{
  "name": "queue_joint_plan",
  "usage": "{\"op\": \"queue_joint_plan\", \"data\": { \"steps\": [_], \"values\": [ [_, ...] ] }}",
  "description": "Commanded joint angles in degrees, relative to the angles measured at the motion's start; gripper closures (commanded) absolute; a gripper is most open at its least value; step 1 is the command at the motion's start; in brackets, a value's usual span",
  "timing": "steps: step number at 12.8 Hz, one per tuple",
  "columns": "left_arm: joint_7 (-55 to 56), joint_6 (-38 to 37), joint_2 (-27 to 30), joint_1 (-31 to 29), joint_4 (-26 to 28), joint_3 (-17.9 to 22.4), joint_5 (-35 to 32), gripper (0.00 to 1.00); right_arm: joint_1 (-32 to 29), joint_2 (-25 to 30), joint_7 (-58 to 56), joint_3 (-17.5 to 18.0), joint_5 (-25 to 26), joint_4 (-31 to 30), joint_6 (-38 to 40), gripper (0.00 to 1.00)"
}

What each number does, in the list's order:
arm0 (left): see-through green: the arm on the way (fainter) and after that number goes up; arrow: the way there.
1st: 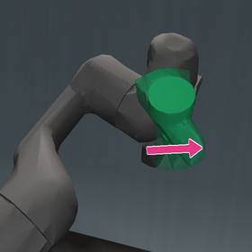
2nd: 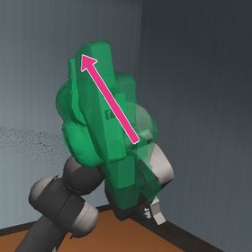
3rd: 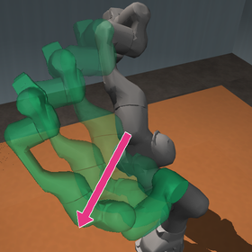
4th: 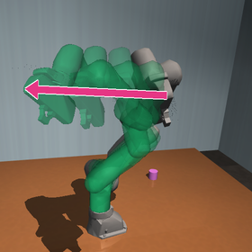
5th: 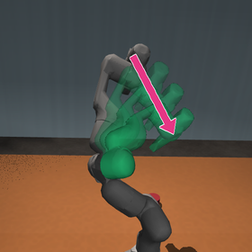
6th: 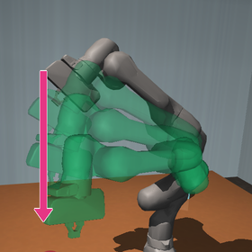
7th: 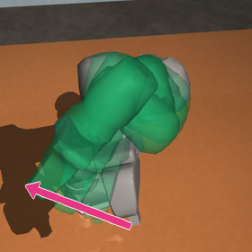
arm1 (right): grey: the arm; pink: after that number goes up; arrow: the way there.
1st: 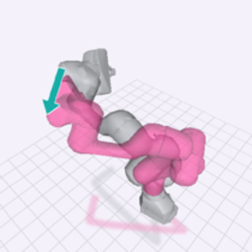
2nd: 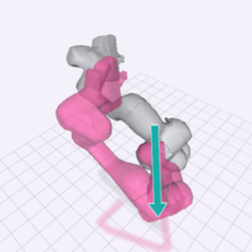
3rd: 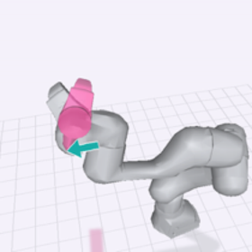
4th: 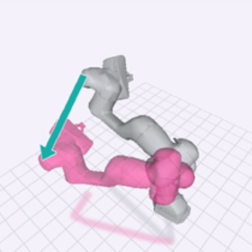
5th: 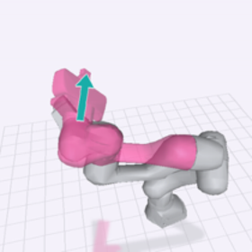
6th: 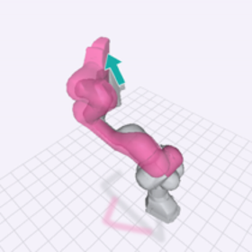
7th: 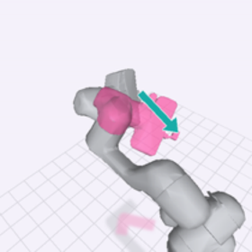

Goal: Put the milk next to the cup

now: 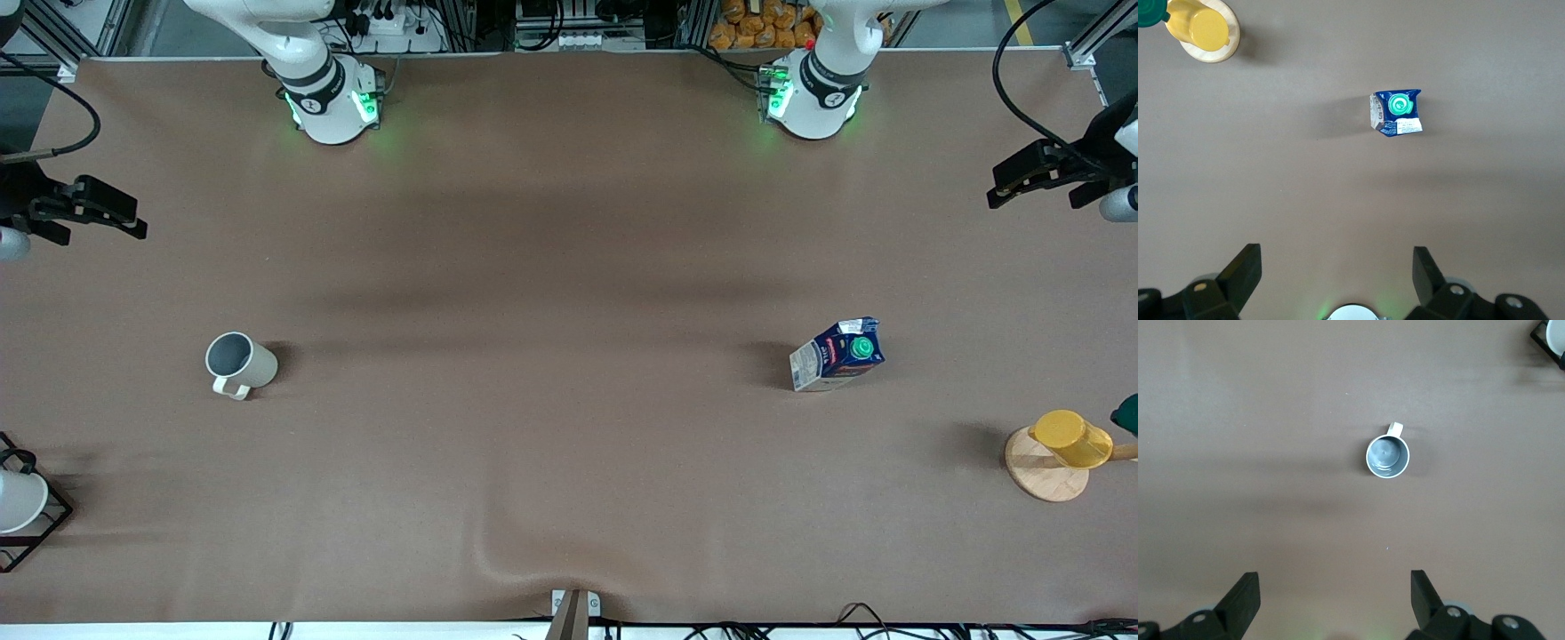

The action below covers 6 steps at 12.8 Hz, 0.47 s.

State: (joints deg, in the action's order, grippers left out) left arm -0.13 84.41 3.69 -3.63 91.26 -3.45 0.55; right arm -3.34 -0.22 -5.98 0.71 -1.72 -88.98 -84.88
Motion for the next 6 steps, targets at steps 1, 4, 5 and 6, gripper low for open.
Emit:
{"op": "queue_joint_plan", "data": {
  "steps": [1, 4, 5, 6],
  "values": [
    [0.04, -0.03, -0.27, 0.11, -1.00, 0.46, 0.94, 0.00, -0.08, 0.13, 0.62, -0.09, -0.13, 2.14, 1.47, 0.00],
    [-0.05, 1.28, -1.32, 0.11, -0.82, 0.46, 0.77, 0.00, -0.52, 0.13, 0.70, -0.53, 0.14, 2.68, 2.17, 0.00],
    [-0.05, 1.37, -1.58, 0.11, -0.82, 0.46, 0.68, 0.00, -0.52, 0.13, 0.97, -0.45, 0.14, 2.68, 2.35, 0.00],
    [-0.05, 1.63, -1.93, 0.03, -0.91, 0.46, 0.85, 0.00, -0.44, 0.13, 0.97, -0.36, 0.22, 2.68, 1.91, 0.00]
  ]
}}
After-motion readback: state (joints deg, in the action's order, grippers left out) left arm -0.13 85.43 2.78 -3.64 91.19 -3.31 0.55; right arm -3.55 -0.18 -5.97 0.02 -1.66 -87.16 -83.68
